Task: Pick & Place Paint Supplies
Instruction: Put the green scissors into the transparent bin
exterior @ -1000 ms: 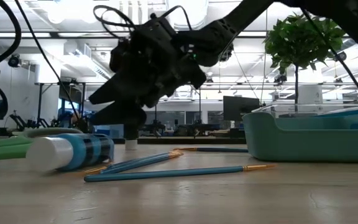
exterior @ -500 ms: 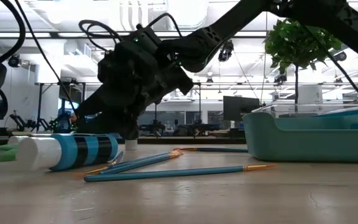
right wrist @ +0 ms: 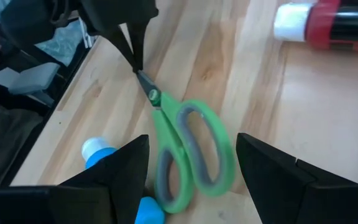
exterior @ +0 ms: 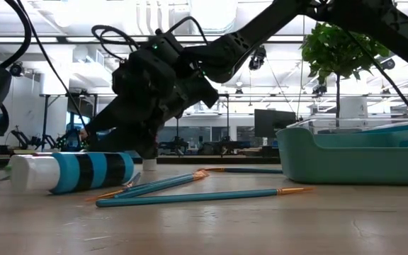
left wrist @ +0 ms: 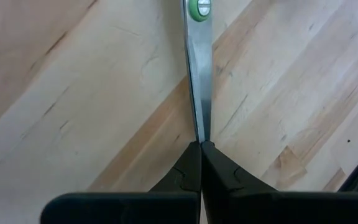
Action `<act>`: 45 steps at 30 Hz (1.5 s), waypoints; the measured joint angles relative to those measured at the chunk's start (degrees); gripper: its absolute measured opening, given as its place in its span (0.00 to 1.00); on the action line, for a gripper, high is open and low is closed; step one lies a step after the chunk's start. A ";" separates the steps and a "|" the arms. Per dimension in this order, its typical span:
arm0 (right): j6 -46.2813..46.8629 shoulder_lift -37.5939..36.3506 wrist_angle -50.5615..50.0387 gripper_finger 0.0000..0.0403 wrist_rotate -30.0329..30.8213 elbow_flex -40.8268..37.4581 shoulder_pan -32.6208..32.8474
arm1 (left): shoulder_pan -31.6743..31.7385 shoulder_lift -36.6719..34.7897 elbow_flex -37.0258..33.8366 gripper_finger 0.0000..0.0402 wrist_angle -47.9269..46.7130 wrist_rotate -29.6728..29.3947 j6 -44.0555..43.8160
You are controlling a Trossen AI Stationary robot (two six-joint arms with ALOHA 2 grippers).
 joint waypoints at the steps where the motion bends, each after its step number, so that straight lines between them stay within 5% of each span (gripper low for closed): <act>1: -0.02 -0.04 0.01 0.59 0.19 0.00 0.02 | -0.03 0.00 0.00 0.00 0.00 -0.14 0.05; 19: 0.02 0.34 -2.30 0.59 1.77 -1.68 -0.42 | -0.15 0.00 0.00 0.00 -0.22 -2.39 0.86; 37: 0.17 0.39 -2.12 0.59 -3.92 -1.25 1.05 | -0.15 0.00 0.00 0.00 -0.28 -4.07 0.89; 45: -0.99 0.39 -2.24 0.44 -3.90 -1.27 1.91 | -0.20 0.00 0.00 0.00 -0.31 -5.02 0.41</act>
